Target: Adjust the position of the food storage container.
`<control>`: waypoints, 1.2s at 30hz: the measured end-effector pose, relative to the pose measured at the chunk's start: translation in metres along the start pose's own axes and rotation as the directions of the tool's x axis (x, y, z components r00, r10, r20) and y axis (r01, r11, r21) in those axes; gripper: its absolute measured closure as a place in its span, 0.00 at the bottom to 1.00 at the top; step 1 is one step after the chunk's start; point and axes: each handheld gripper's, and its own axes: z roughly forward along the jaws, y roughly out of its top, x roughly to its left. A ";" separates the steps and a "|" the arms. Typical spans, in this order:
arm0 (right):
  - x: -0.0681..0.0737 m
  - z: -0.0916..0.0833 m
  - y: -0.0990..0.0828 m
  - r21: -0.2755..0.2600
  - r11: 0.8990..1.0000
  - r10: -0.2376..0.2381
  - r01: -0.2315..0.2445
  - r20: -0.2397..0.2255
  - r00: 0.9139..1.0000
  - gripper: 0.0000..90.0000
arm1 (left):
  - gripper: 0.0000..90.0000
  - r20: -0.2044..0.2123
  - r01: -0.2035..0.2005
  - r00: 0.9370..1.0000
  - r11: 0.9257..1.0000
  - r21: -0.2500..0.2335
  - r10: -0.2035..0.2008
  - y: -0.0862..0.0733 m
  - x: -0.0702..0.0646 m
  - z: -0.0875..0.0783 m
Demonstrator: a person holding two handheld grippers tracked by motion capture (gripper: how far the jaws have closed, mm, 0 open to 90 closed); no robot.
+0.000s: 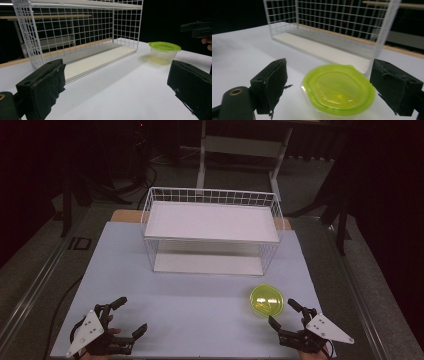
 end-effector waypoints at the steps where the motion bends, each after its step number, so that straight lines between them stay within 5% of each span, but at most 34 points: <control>1: 0.000 0.001 0.000 0.003 1.000 0.013 -0.013 -0.023 1.000 0.16 | 0.02 0.000 0.000 1.000 1.000 0.001 0.000 0.000 0.000 0.000; 15: 0.024 -0.004 0.023 0.009 0.993 -0.112 0.114 -0.115 0.987 0.15 | 0.02 0.011 -0.019 1.000 1.000 0.009 0.019 0.000 -0.005 0.003; 18: 0.021 -0.003 0.032 -0.013 0.996 -0.088 0.087 -0.121 0.989 0.12 | 0.02 0.012 -0.036 0.999 0.999 0.018 0.036 0.000 -0.005 0.005; 20: 0.018 -0.003 0.039 -0.038 0.996 -0.088 0.087 -0.029 0.996 0.12 | 0.02 0.016 -0.031 0.999 0.999 0.015 0.031 0.000 -0.006 0.005; 27: 0.002 -0.001 0.054 -0.065 0.997 -0.051 0.049 -0.029 0.998 0.12 | 0.02 0.026 -0.024 0.999 1.000 0.006 0.024 0.000 -0.008 0.007; 32: -0.010 0.004 0.059 -0.054 0.995 -0.085 0.084 -0.010 0.996 0.12 | 0.02 0.040 -0.011 0.999 1.000 0.000 0.011 0.000 -0.008 0.008; 33: -0.012 0.006 0.058 -0.045 0.994 -0.099 0.100 0.020 0.995 0.16 | 0.02 0.040 -0.009 0.999 1.000 0.000 0.009 0.000 -0.009 0.008; 36: -0.019 0.010 0.054 -0.024 0.996 -0.091 0.091 0.004 0.996 0.32 | 0.02 0.041 -0.007 0.999 1.000 0.000 0.007 -0.001 -0.008 0.008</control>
